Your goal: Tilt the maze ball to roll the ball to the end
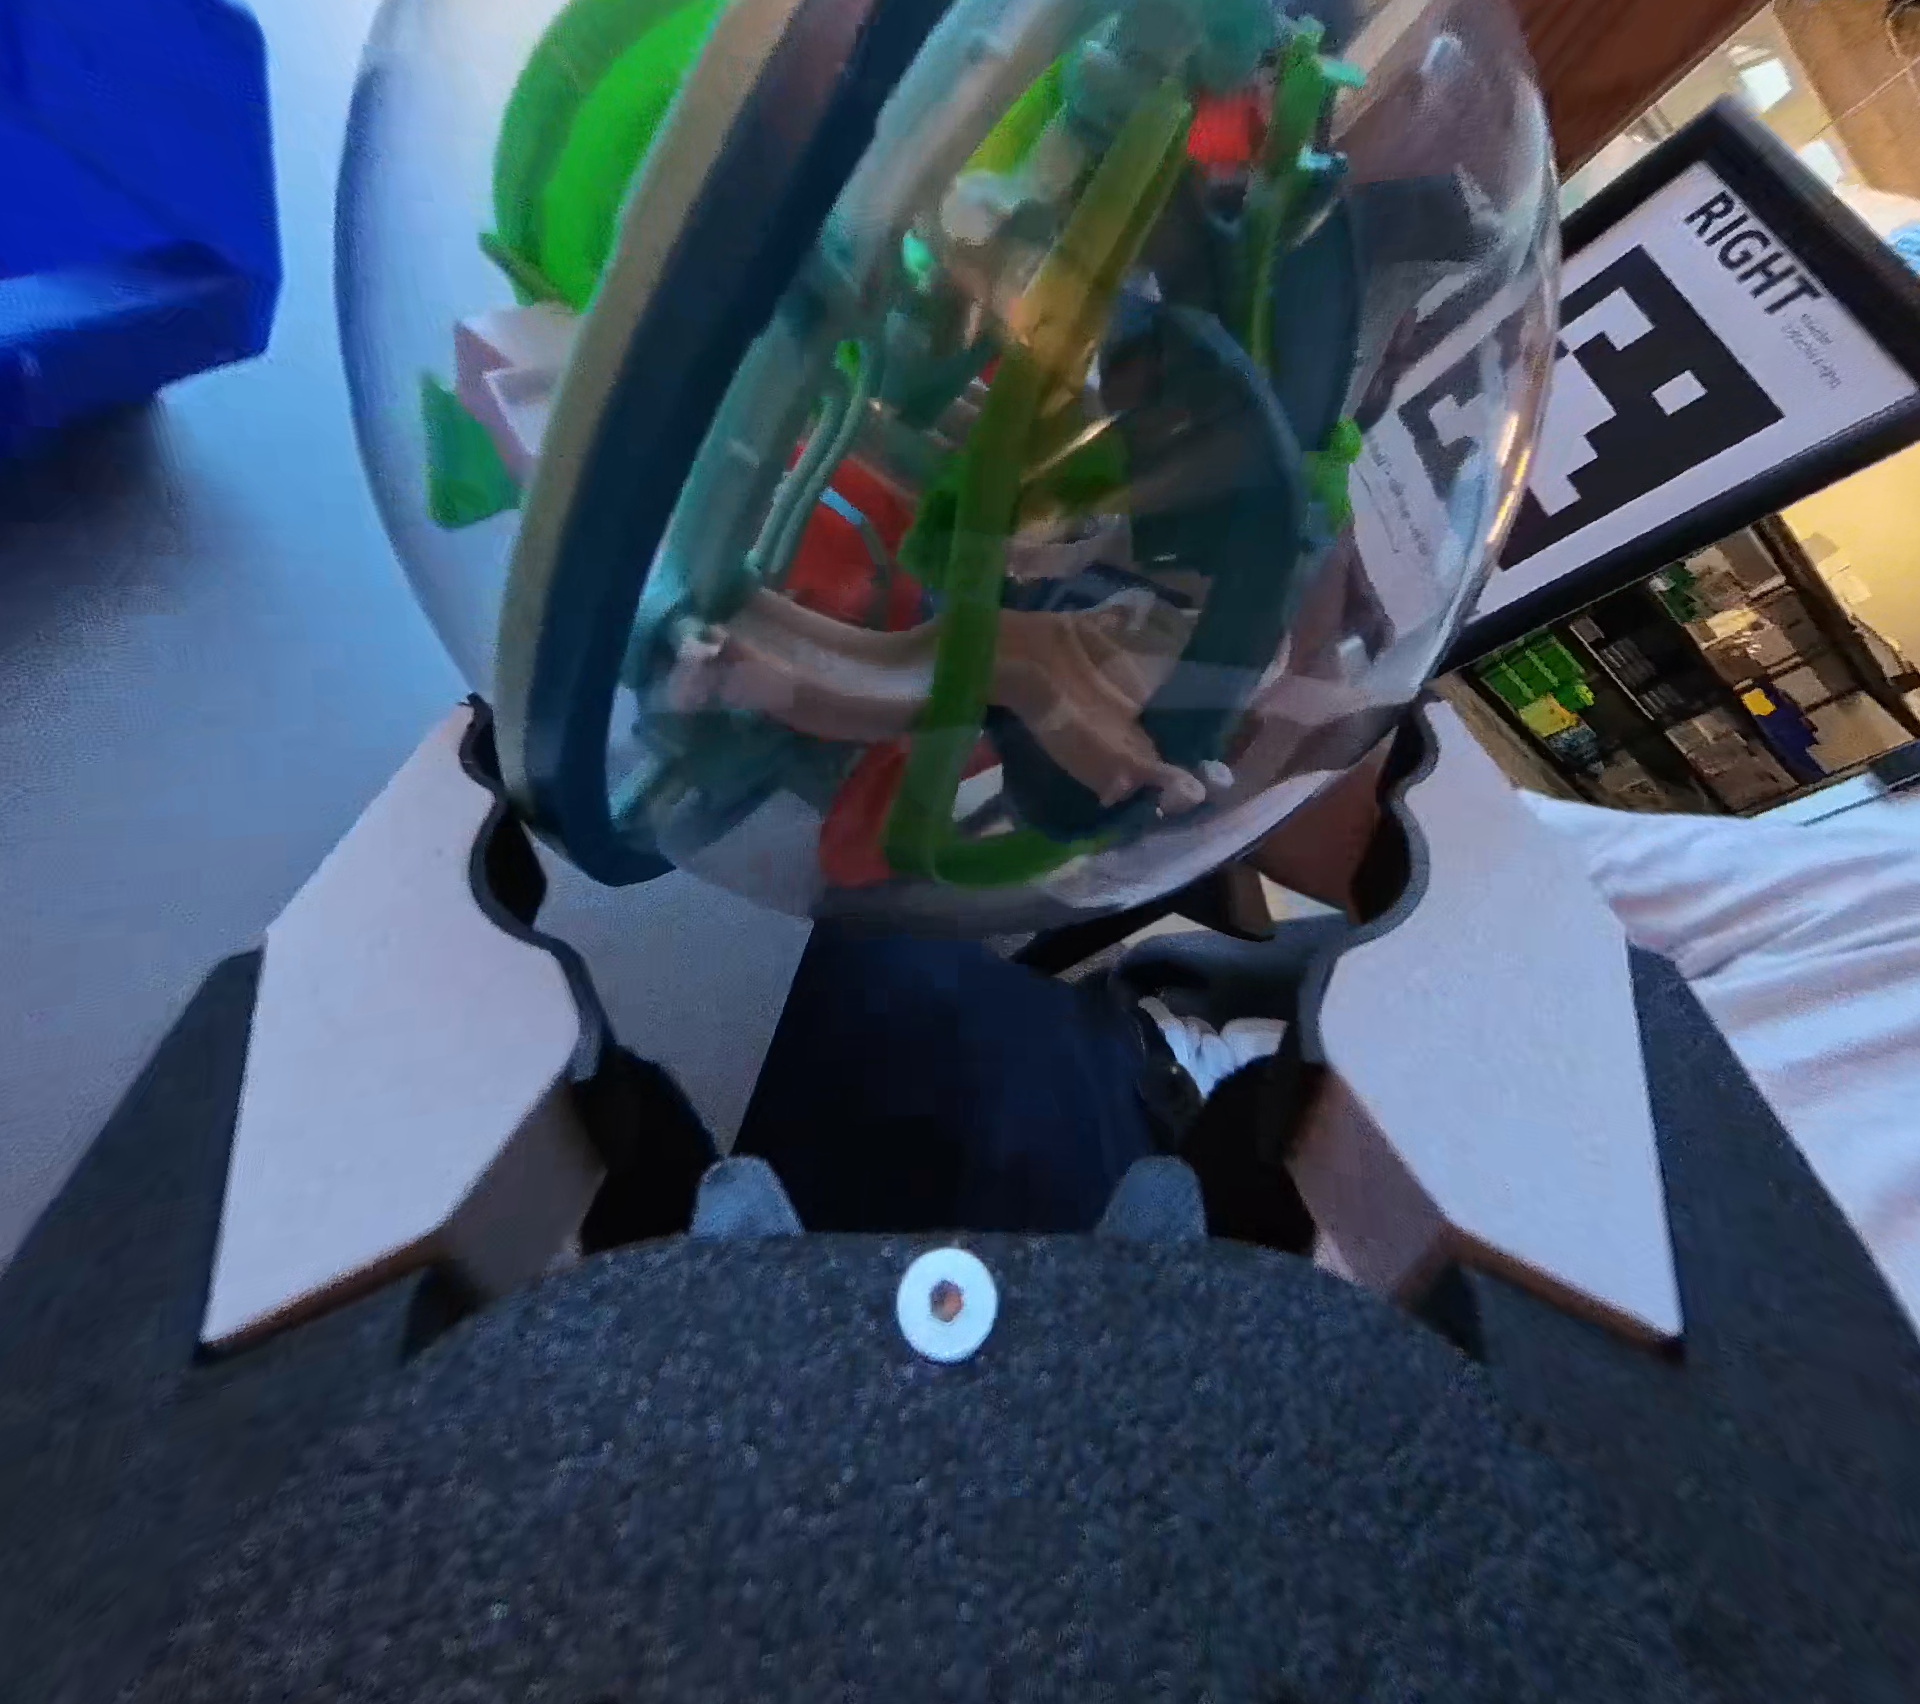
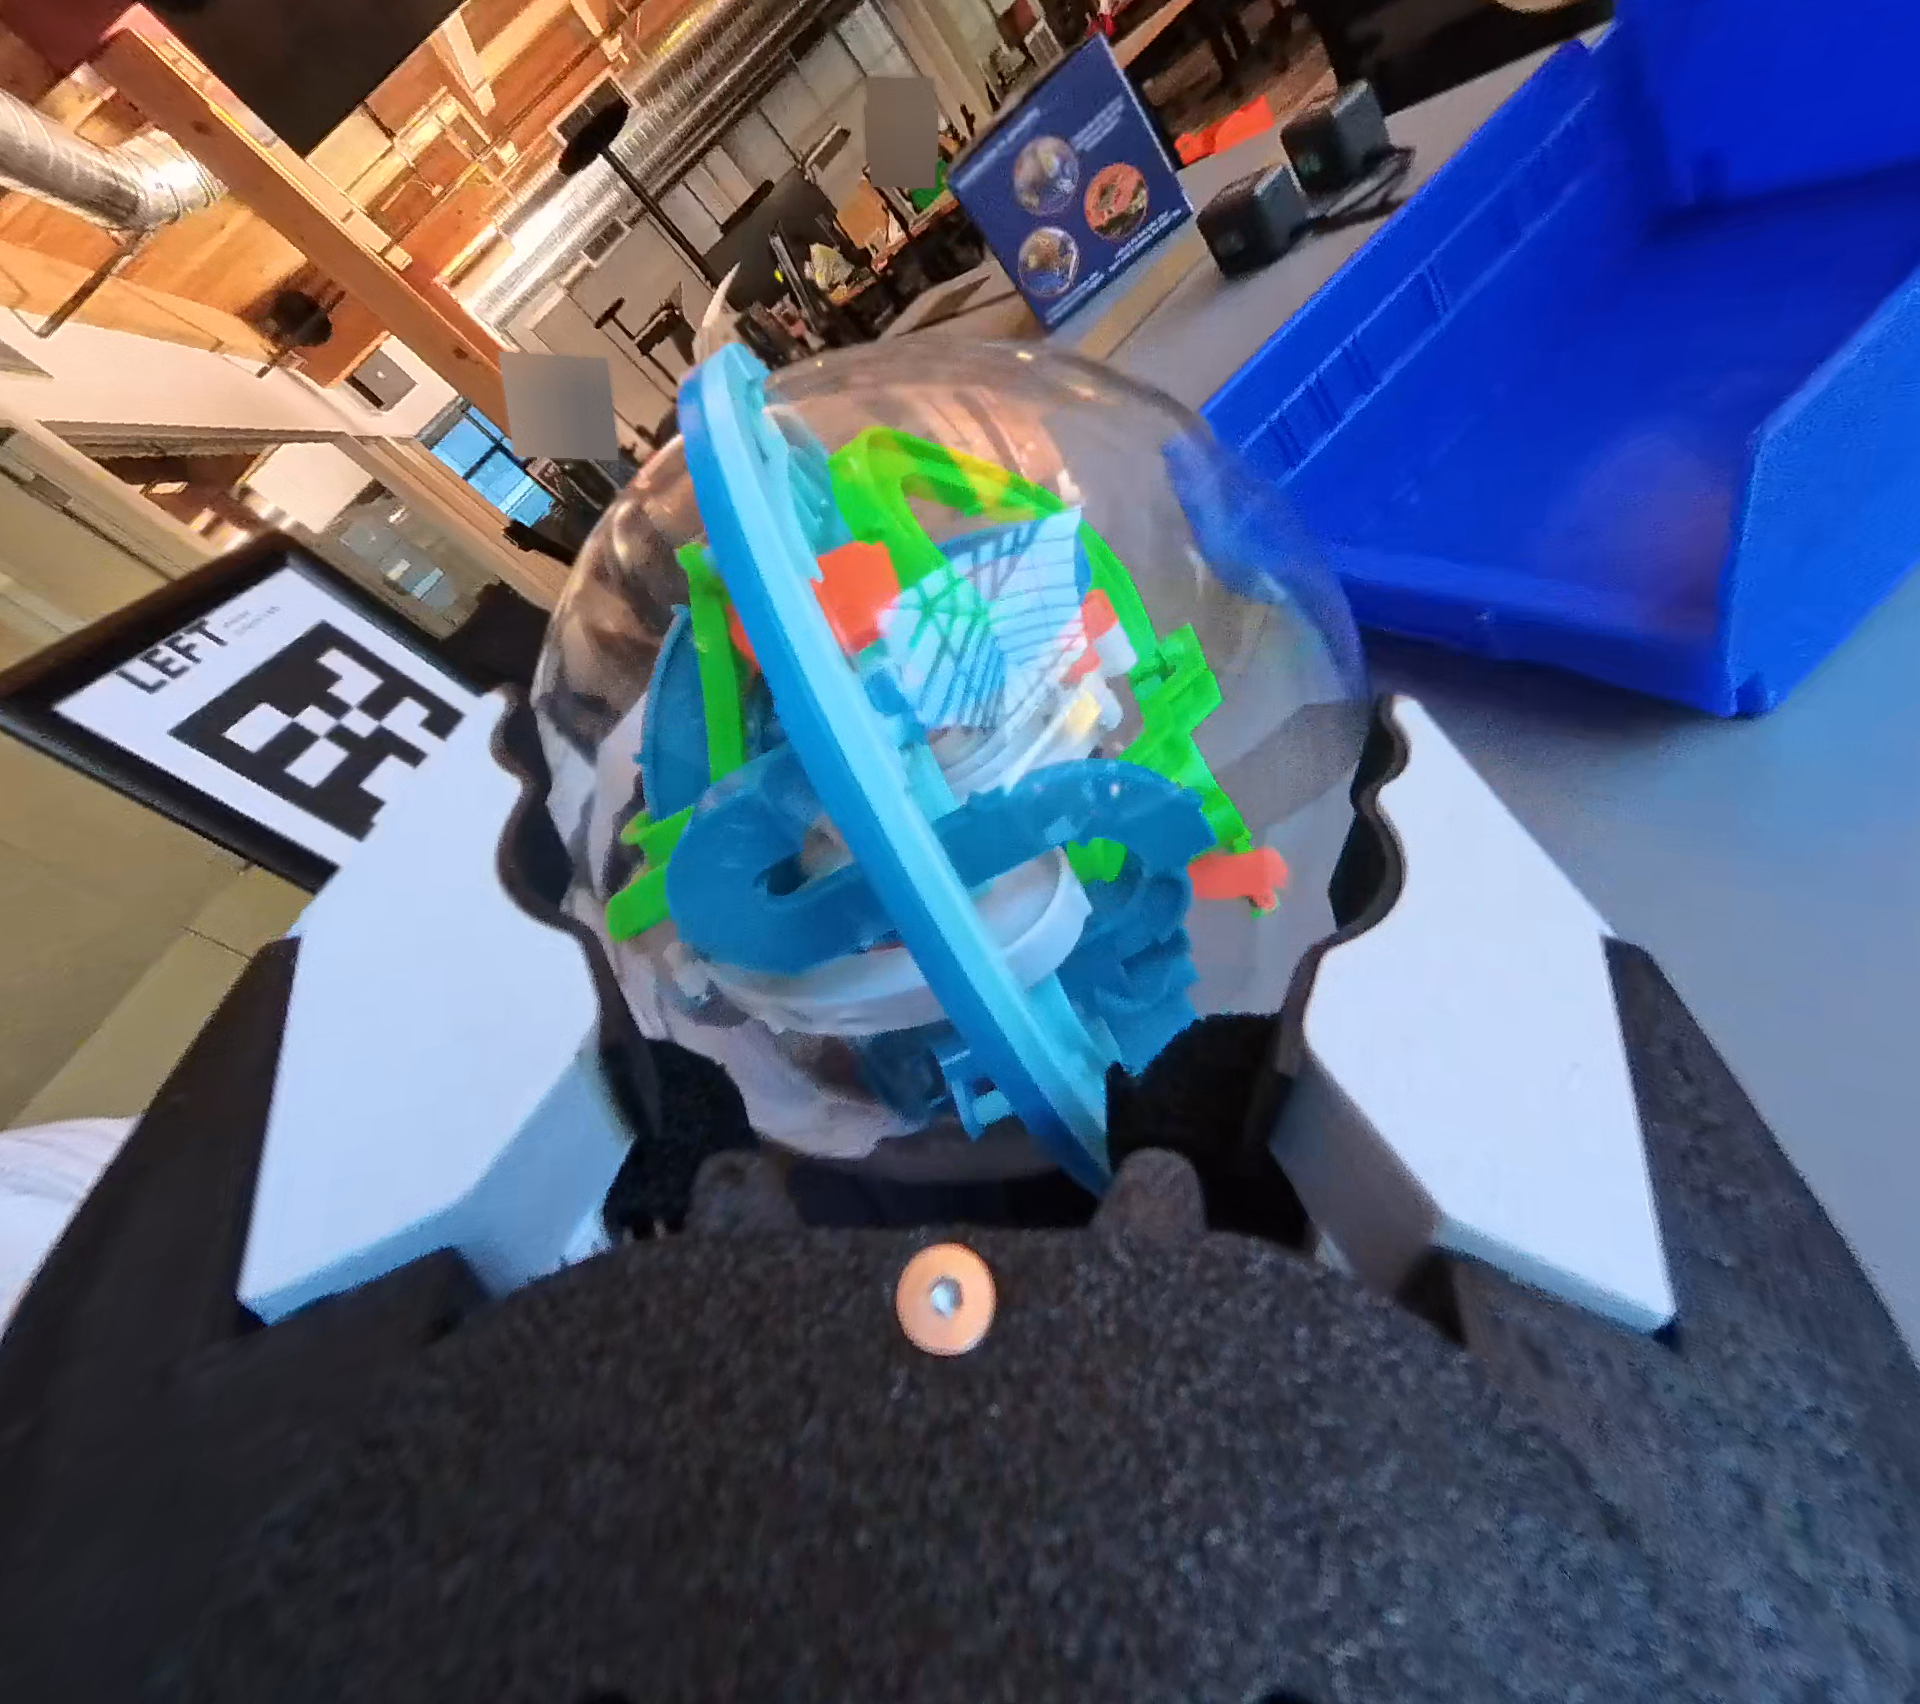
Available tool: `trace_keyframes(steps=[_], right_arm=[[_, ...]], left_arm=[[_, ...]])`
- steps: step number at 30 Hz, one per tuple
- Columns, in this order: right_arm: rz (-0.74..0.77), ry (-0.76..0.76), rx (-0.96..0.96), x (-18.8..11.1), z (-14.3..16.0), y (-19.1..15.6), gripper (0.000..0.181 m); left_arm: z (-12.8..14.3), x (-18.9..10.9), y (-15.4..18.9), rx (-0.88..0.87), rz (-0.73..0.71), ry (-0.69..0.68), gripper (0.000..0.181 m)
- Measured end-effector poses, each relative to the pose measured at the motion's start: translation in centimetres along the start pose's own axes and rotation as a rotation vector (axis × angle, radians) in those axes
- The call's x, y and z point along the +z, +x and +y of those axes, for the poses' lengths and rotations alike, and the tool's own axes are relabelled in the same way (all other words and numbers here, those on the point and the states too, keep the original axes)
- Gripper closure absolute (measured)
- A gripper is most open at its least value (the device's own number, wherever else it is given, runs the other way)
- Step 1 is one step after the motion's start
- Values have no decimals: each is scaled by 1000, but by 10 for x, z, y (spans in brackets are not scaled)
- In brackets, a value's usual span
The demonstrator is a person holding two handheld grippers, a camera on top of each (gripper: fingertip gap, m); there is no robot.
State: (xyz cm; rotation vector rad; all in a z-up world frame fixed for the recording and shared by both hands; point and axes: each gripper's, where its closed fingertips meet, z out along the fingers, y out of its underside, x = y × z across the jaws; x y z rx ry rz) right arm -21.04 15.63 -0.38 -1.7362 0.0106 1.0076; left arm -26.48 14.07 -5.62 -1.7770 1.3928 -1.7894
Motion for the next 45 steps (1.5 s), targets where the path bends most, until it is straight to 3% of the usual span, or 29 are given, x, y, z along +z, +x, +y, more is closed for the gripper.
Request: trace_keyframes(steps=[6, 11, 15, 22, 25, 28, 32, 37, 45], right_arm=[[-22, 21, -40, 16, 27, 25, 27], [-39, 31, -74, 16, 31, 26, 28], [-18, 161, -242, 10, 17, 24, 28], [20, 0, -262, 21, 35, 28, 29], [34, 25, -281, 24, 25, 26, 39], [81, 31, -418, 21, 23, 17, 37], [319, -124, -621, 2, 44, 20, 28], [524, -142, -787, 1, 74, 37, 27], [484, -304, -701, -6, 74, 51, 27]], left_arm=[[37, 8, -25, -65, -65, -33, 25], [45, 9, -27, -79, -71, -49, 26], [42, 7, -33, -149, -54, -3, 38], [41, 2, -34, -172, -76, 13, 39], [40, 0, -37, -245, -62, 45, 39], [36, -3, -39, -298, -41, 79, 40], [35, -3, -40, -320, -42, 88, 40], [35, 0, -39, -358, -66, 99, 40], [42, 4, -31, -297, -56, 1, 47]])
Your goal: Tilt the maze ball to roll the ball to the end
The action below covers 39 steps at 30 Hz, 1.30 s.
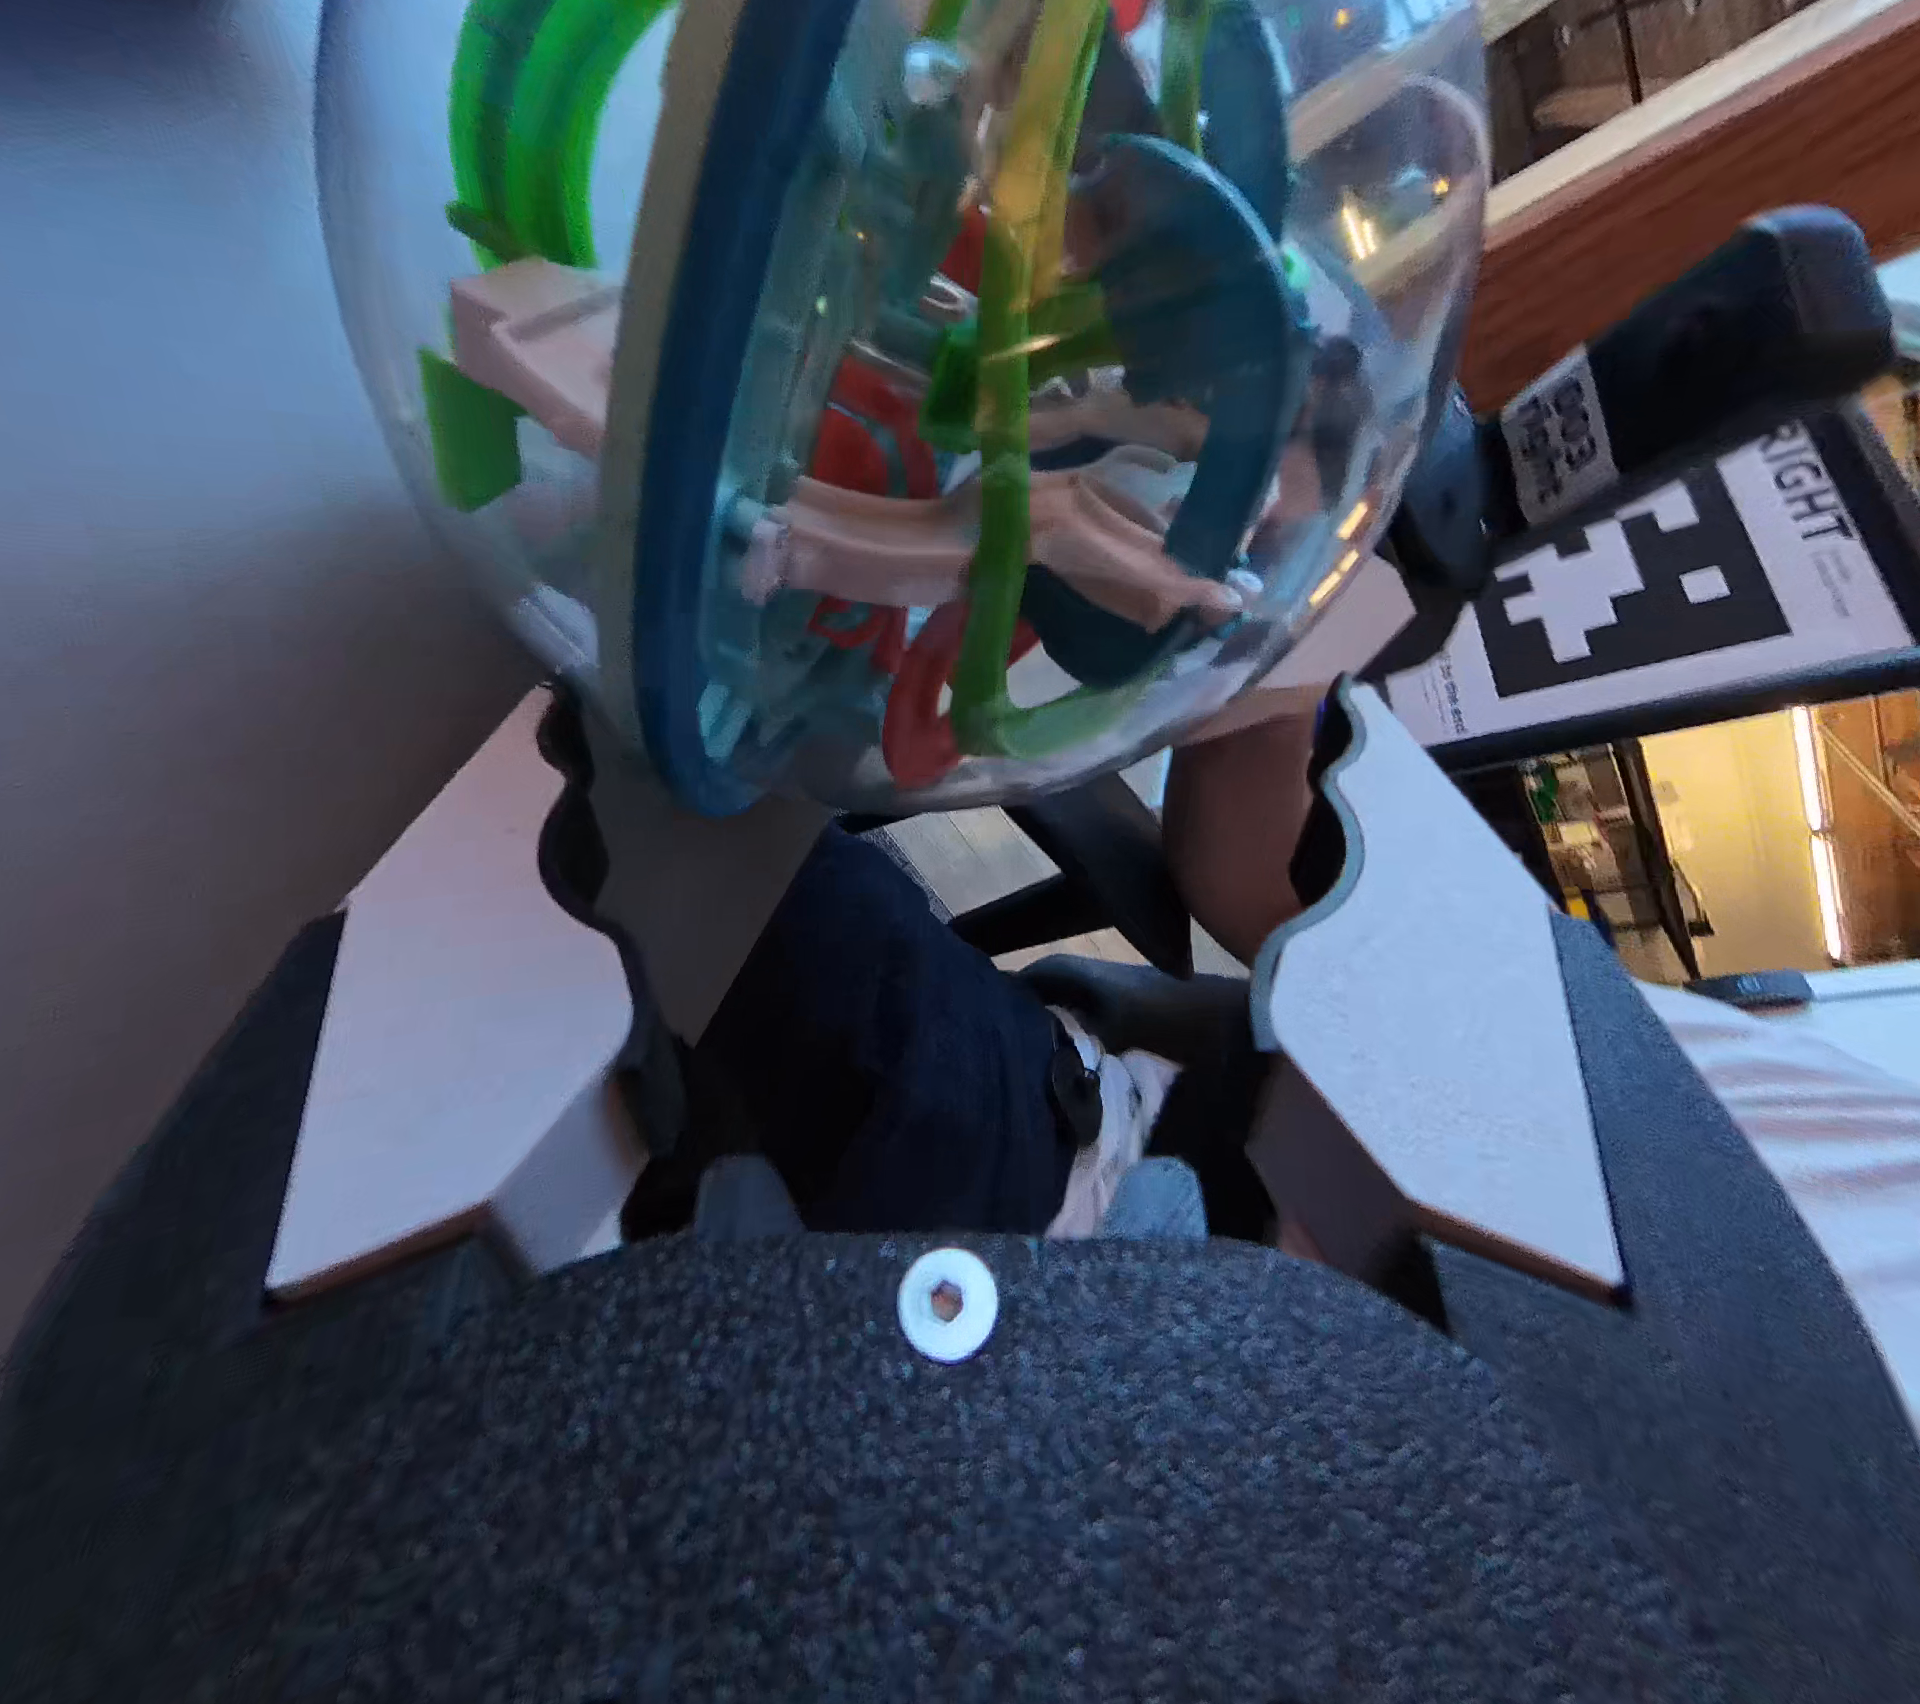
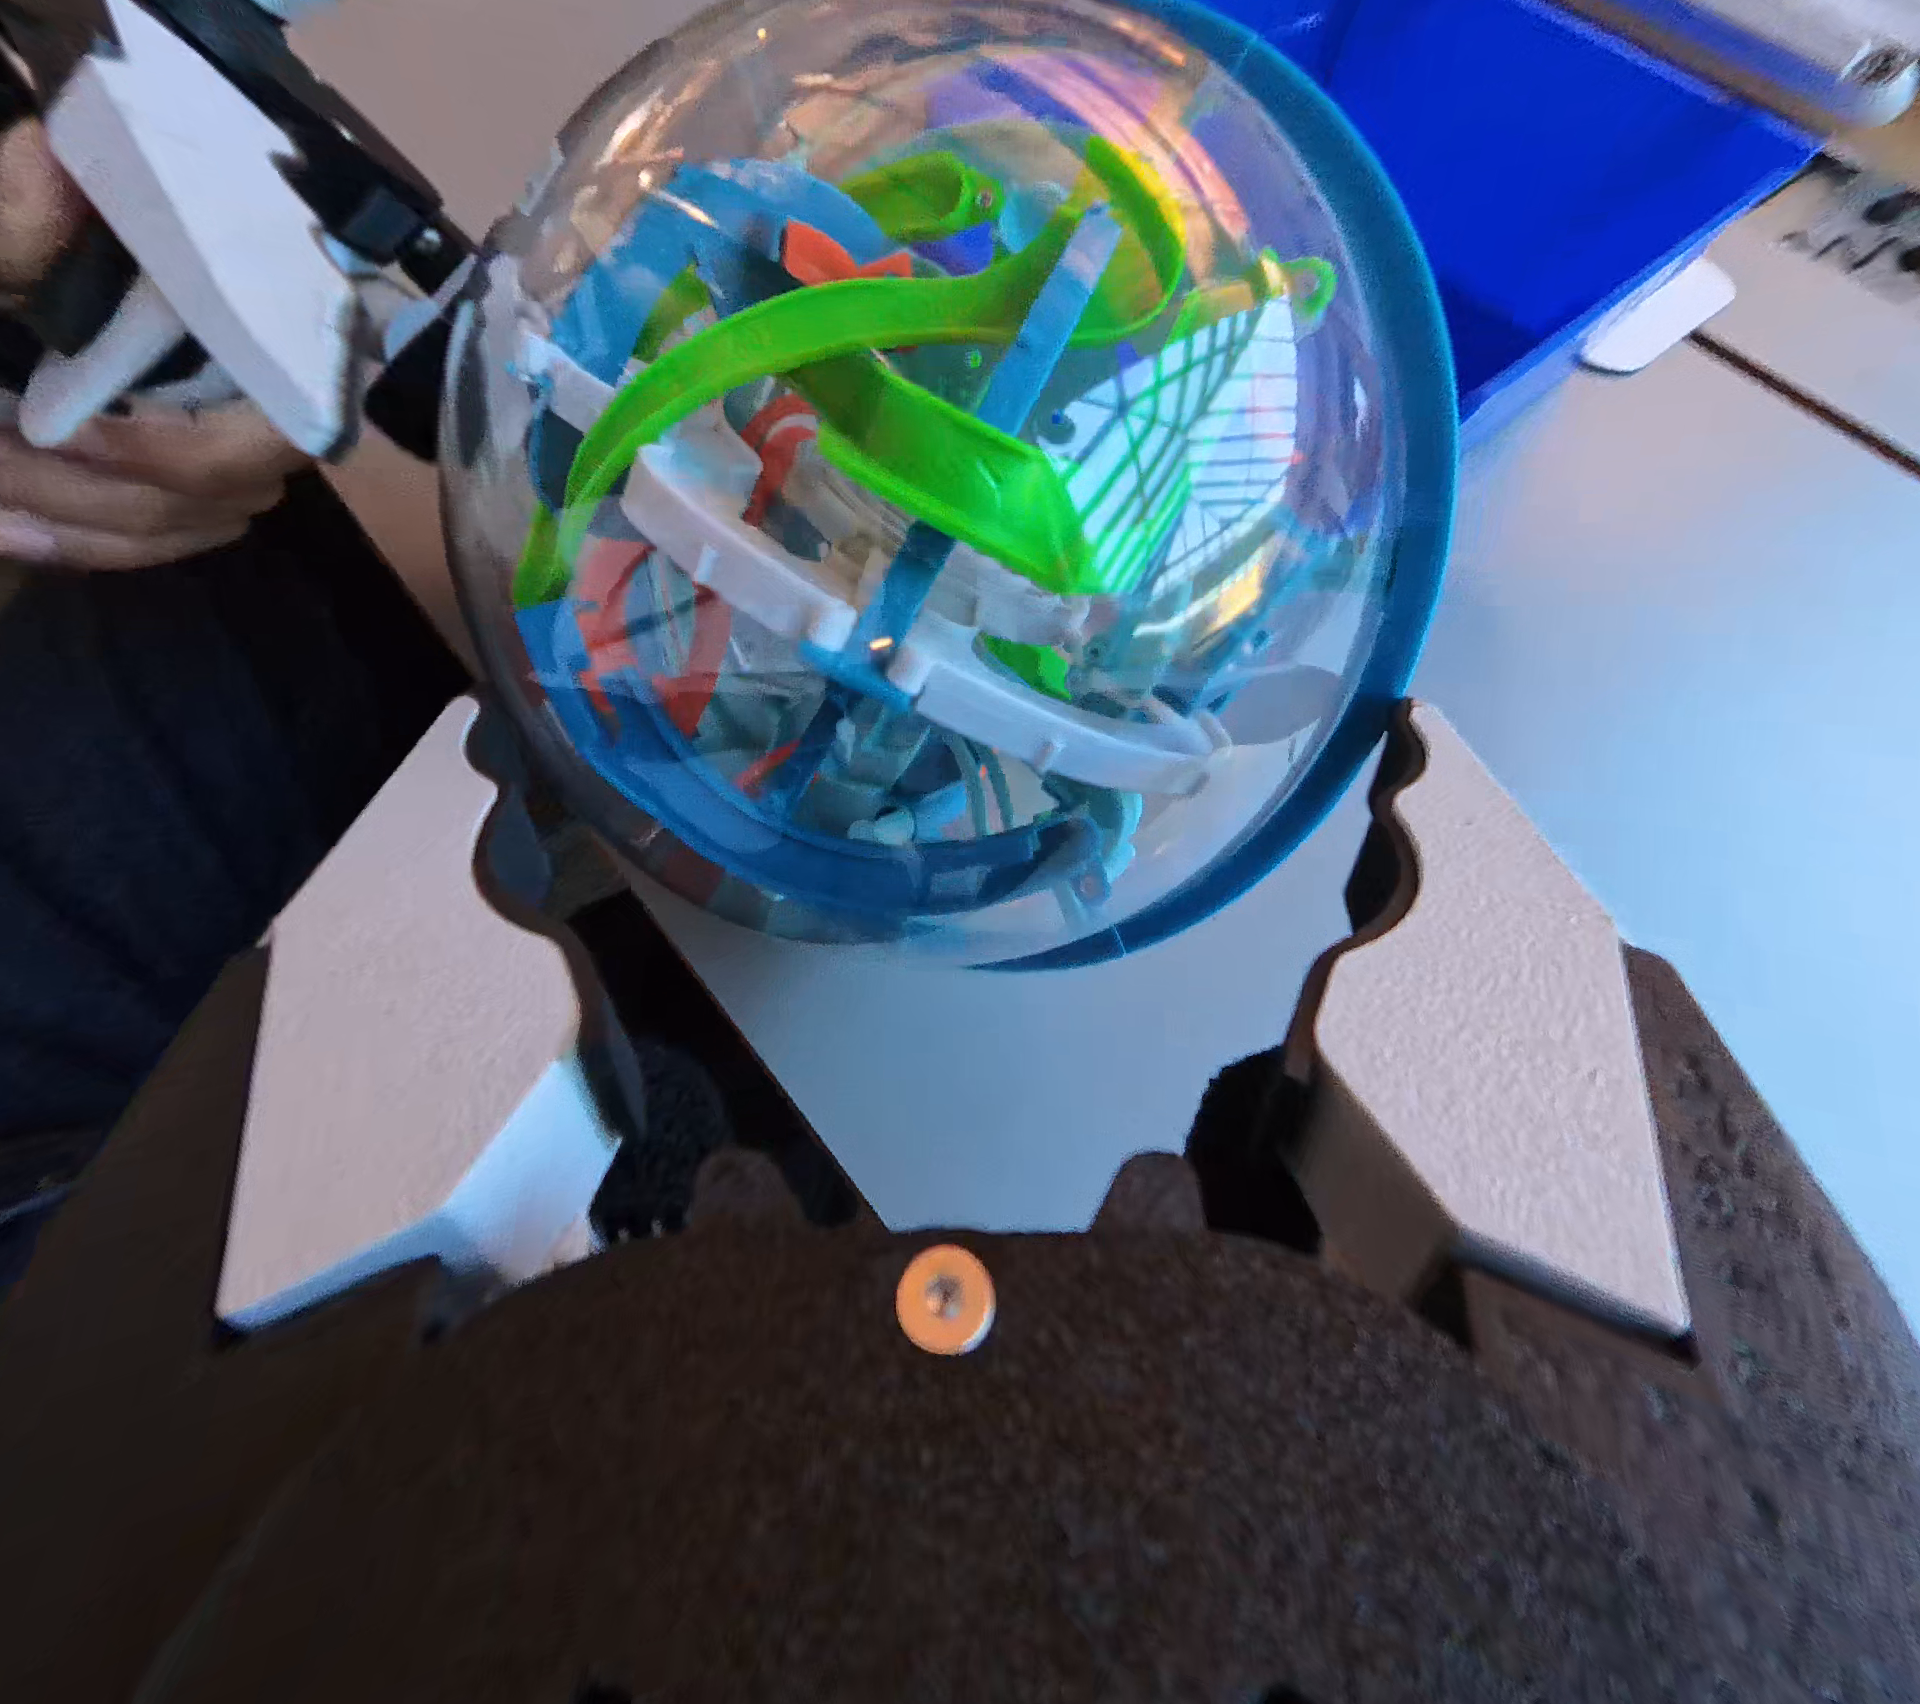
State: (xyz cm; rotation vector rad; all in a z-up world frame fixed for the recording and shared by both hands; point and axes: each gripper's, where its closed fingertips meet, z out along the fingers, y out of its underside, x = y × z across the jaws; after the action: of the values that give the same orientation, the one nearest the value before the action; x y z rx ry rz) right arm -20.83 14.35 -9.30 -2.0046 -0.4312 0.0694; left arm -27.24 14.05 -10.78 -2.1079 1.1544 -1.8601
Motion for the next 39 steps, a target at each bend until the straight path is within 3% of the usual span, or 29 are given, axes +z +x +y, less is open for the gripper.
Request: trace_keyframes(steps=[4, 8, 12, 15, 18, 21, 24, 31, 39], right_arm=[[-79, -4, 25, 2, 2, 7, 27], [-130, 19, 6, 7, -5, 9, 27], [-229, 105, 35, 17, -19, 16, 28], [-279, 145, 119, 24, -25, 24, 29], [-299, 174, 173, 27, -28, 30, 31], [-290, 228, 183, 23, -30, 33, 33], [-280, 301, 148, 13, -36, 31, 40], [-208, 260, 74, 24, -33, 30, 42], [-244, 280, 136, 25, -32, 35, 37]], left_arm=[[-24, -27, -3, 105, -12, 16, 41], [-63, -46, -10, 470, -190, 41, 23], [-72, -33, -16, 916, -346, -76, 23], [-62, -15, -25, 1009, -383, -195, 22], [-67, -11, -46, 1097, -536, -250, 23], [-67, -9, -50, 1084, -552, -236, 23], [-66, -9, -56, 930, -516, -205, 24], [-61, -5, -54, 729, -364, -93, 28], [-61, -7, -47, 711, -342, -67, 39]])
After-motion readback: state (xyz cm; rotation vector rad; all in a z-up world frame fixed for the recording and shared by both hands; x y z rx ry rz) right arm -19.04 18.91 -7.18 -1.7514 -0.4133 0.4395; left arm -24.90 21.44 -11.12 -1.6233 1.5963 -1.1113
